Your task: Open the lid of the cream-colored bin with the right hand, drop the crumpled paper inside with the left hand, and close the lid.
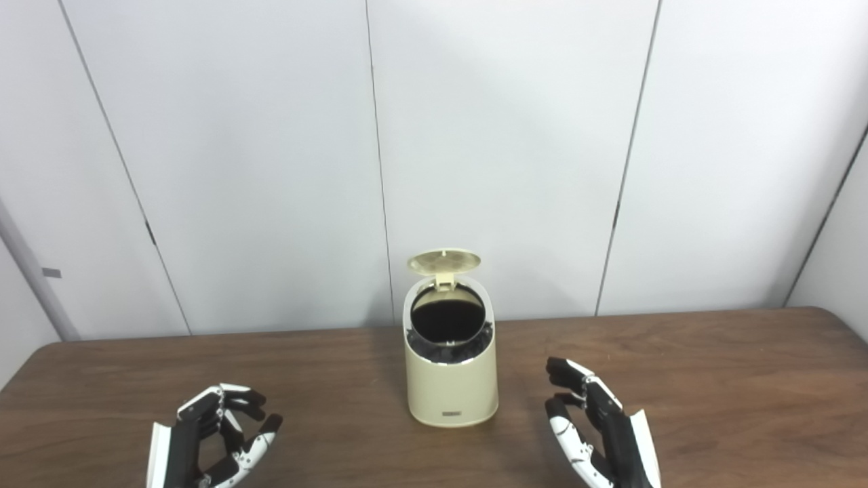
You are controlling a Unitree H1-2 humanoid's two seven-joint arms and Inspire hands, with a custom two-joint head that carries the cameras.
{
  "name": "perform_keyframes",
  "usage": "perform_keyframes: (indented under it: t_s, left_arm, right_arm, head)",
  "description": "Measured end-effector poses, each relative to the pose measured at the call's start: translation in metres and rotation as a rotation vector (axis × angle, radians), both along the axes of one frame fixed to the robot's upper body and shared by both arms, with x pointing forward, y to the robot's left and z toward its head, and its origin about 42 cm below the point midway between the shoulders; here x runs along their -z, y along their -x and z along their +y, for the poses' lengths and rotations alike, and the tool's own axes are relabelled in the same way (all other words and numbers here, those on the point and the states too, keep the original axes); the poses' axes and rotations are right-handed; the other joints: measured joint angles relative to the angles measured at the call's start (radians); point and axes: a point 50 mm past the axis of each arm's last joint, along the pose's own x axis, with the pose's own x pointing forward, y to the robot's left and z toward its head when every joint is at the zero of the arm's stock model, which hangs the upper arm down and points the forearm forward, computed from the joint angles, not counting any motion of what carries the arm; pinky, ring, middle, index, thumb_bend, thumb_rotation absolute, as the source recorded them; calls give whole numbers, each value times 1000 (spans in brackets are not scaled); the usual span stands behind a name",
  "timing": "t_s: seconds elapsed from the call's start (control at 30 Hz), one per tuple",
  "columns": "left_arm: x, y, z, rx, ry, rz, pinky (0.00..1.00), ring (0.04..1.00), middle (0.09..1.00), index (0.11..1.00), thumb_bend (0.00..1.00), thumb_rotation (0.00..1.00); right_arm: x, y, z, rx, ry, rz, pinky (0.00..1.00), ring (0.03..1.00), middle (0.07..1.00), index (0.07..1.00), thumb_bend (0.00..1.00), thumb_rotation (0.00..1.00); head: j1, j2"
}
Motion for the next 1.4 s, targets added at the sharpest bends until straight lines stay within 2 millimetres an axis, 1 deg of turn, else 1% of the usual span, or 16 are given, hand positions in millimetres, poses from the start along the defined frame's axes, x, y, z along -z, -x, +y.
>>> perform_keyframes:
  t_s: [0.03, 0.13, 0.3, 0.37, 0.43, 0.57, 0.77, 0.83, 0.9, 1.03, 1.1, 1.13, 1.2, 1.27, 1.33, 1.4]
  left_arm:
    - [1, 0, 0, 1, 6, 2, 335, 405, 469, 488, 493, 54]
    - [2, 2, 1, 4, 33, 7, 398, 481, 521, 488, 487, 67]
    - [3, 8, -3, 43, 68, 17, 463, 547, 576, 492, 482, 66]
    - [3, 10, -5, 57, 77, 25, 481, 572, 597, 492, 481, 67]
    - [4, 10, -7, 61, 91, 35, 486, 581, 605, 493, 480, 66]
    - [6, 9, -7, 71, 101, 56, 489, 581, 607, 493, 480, 66]
    - [6, 10, -12, 70, 121, 60, 474, 564, 593, 492, 480, 64]
    - [6, 10, -15, 71, 124, 60, 467, 562, 592, 492, 480, 63]
    - [6, 10, -17, 73, 129, 62, 464, 560, 591, 491, 479, 63]
    - [7, 11, -17, 73, 131, 81, 464, 559, 589, 491, 479, 63]
    - [8, 10, -18, 76, 133, 82, 467, 561, 590, 491, 480, 63]
    - [8, 10, -19, 78, 133, 83, 468, 561, 590, 491, 480, 63]
    - [8, 10, -20, 83, 133, 84, 469, 561, 590, 491, 480, 64]
    - [8, 10, -21, 85, 132, 87, 471, 563, 590, 491, 480, 63]
    - [8, 10, -22, 90, 129, 91, 470, 562, 589, 491, 481, 63]
    - [8, 10, -24, 91, 135, 93, 468, 561, 586, 491, 481, 63]
  right_arm:
    - [0, 1, -1, 2, 1, 1, 683, 773, 776, 761, 174, 636]
    - [0, 3, -4, 9, 2, 0, 683, 774, 775, 760, 173, 636]
    - [0, 6, -7, 1, 8, 3, 676, 775, 779, 755, 180, 629]
    - [0, 7, -10, 7, 4, 3, 659, 764, 777, 749, 176, 603]
    - [0, 8, -12, 14, 3, 3, 649, 757, 775, 746, 180, 614]
    - [-1, 8, -16, 29, 0, -1, 662, 762, 769, 747, 211, 697]
    - [-6, 15, -31, 58, 22, -26, 679, 768, 761, 747, 175, 644]
    - [-8, 16, -41, 68, 60, -32, 721, 786, 774, 760, 198, 688]
    - [-11, 16, -50, 73, 91, -39, 730, 788, 778, 766, 203, 685]
    - [-27, 6, -61, 70, 111, -99, 723, 785, 781, 765, 222, 615]
    - [-38, -3, -65, 54, 127, -154, 717, 781, 780, 761, 237, 610]
    - [-43, -7, -66, 46, 135, -180, 720, 782, 781, 761, 248, 630]
    - [-54, -16, -68, 35, 157, -222, 727, 787, 788, 770, 280, 716]
    - [-63, -23, -70, 33, 196, -249, 698, 776, 781, 768, 318, 784]
    - [-74, -30, -72, 39, 259, -282, 679, 771, 774, 760, 338, 800]
    - [-90, -34, -72, 50, 305, -320, 689, 779, 781, 757, 380, 859]
  head:
    - [0, 0]
    - [-2, 5]
    - [-5, 9]
    - [-5, 11]
    - [-5, 11]
    - [-9, 12]
    - [-21, 17]
    - [-23, 20]
    - [-23, 22]
    - [-29, 23]
    - [-31, 23]
    - [-32, 25]
    - [-35, 25]
    - [-37, 26]
    - [-37, 28]
    - [-38, 26]
